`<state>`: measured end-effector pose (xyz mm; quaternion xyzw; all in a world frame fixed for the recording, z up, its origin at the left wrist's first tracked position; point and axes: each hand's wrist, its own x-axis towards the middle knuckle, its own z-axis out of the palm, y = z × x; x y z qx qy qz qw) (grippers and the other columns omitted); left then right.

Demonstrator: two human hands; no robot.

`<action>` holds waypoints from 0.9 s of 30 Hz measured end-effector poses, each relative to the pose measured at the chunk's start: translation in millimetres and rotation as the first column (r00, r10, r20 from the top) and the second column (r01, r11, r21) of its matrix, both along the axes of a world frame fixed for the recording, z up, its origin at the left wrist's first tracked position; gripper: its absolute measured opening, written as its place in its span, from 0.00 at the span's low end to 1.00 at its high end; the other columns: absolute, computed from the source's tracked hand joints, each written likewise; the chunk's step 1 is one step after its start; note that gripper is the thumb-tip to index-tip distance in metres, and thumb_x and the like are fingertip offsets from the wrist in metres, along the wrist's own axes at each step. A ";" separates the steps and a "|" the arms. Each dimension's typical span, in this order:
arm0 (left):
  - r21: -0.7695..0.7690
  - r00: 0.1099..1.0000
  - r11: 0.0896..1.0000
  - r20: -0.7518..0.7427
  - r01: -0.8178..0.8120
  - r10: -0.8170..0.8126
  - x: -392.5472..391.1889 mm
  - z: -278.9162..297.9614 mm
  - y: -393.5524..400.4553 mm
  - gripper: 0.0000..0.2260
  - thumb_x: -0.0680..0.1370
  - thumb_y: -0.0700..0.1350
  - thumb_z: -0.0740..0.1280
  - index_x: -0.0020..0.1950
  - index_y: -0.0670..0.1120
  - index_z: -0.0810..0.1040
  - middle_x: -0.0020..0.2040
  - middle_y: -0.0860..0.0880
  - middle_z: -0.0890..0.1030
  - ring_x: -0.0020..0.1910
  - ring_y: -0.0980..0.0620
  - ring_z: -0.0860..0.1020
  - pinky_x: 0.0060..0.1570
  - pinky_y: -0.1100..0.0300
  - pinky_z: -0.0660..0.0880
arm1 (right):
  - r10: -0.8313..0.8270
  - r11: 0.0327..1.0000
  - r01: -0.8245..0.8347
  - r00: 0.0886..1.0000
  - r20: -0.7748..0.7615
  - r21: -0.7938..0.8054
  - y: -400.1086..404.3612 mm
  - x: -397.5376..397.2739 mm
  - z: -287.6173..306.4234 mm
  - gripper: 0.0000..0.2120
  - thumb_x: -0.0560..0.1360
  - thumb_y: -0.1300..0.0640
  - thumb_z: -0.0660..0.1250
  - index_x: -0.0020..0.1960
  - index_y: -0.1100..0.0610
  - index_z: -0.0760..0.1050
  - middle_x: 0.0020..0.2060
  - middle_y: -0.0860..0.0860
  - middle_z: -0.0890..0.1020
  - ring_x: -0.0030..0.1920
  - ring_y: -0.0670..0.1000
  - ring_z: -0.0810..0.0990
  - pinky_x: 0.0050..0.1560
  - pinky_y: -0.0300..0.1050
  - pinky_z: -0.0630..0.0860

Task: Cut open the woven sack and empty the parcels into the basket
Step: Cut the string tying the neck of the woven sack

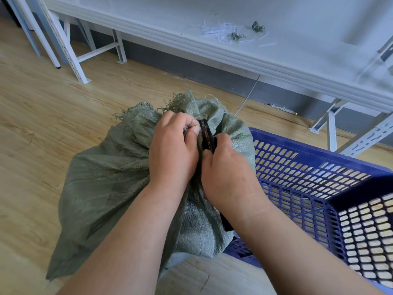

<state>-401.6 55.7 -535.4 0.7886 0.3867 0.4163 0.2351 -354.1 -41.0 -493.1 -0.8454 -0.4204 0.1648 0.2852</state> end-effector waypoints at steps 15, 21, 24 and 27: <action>-0.007 1.000 1.000 0.019 -0.019 0.019 0.3 -0.1 0.1 0.03 0.78 0.42 0.65 0.45 0.48 0.76 0.46 0.52 0.73 0.45 0.52 0.72 0.38 0.66 0.61 | 0.006 1.000 -0.006 1.000 -0.012 0.016 1.3 0.0 -3.3 0.03 0.82 0.55 0.53 0.51 0.53 0.59 0.35 0.52 0.73 0.48 0.61 0.79 0.35 0.45 0.56; 0.005 0.999 1.000 0.018 -0.028 0.028 0.7 0.8 -0.5 0.02 0.77 0.42 0.65 0.45 0.46 0.77 0.45 0.52 0.72 0.45 0.51 0.72 0.39 0.66 0.61 | -0.002 1.000 0.003 1.000 -0.027 0.029 3.1 1.2 0.1 0.03 0.82 0.56 0.53 0.52 0.53 0.59 0.43 0.57 0.80 0.49 0.61 0.79 0.34 0.44 0.55; 0.010 1.000 1.000 0.007 -0.020 0.020 -1.1 1.5 -1.3 0.02 0.77 0.42 0.65 0.45 0.47 0.77 0.46 0.52 0.73 0.45 0.51 0.72 0.39 0.63 0.63 | 0.005 0.999 -0.004 1.000 -0.025 0.037 2.4 1.2 -1.7 0.03 0.82 0.55 0.53 0.52 0.53 0.59 0.42 0.57 0.80 0.49 0.62 0.79 0.37 0.46 0.58; 0.005 0.999 0.999 -0.019 -0.031 0.031 -2.7 1.0 -1.0 0.02 0.78 0.44 0.65 0.46 0.48 0.76 0.47 0.53 0.74 0.47 0.51 0.73 0.39 0.61 0.65 | 0.005 0.999 -0.003 0.999 -0.032 0.035 -3.3 -1.7 -3.4 0.03 0.82 0.55 0.53 0.52 0.53 0.59 0.45 0.59 0.81 0.49 0.63 0.78 0.38 0.46 0.61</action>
